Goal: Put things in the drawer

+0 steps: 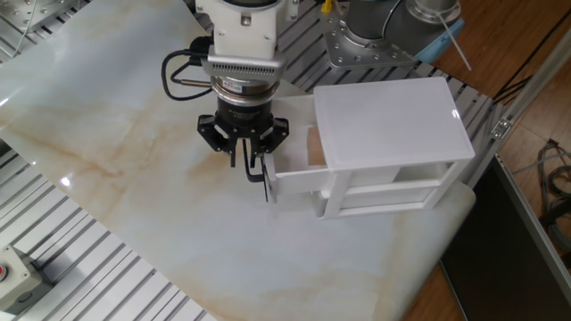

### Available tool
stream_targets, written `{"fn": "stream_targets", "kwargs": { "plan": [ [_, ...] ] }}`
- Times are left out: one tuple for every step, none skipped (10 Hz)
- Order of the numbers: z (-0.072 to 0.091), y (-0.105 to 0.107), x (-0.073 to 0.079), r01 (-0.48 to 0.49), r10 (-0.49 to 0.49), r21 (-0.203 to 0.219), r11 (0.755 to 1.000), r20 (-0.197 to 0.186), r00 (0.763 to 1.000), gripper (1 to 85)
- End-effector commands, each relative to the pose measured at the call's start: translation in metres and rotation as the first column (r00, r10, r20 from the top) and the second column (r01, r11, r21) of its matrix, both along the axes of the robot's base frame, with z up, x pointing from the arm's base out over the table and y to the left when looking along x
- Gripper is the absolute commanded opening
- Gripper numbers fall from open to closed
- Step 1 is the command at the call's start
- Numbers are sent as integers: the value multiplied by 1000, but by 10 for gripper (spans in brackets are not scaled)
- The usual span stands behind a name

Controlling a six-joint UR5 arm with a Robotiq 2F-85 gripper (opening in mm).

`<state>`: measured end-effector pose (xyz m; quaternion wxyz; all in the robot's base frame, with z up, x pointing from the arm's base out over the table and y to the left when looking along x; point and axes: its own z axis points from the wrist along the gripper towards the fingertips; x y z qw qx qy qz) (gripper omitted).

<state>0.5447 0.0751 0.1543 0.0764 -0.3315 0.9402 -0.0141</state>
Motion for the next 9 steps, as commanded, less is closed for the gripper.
{"fn": "stream_targets", "kwargs": {
  "plan": [
    [3,2,-5,12,-12,12,1000,-9,1000,320],
    [7,1,-8,13,-13,12,1000,-19,1000,323],
    [13,0,-13,13,-13,12,1000,-31,999,323],
    [18,-1,-17,15,-14,13,1000,-40,999,323],
    [22,-1,-21,17,-17,13,1000,-49,999,323],
    [24,-1,-24,20,-20,12,1000,-56,998,323],
    [27,0,-25,34,-33,16,999,-61,998,303],
    [33,-4,-23,45,-45,-4,999,-60,997,257],
    [40,-9,-23,57,-59,-29,998,-65,996,210]
  ]
}}
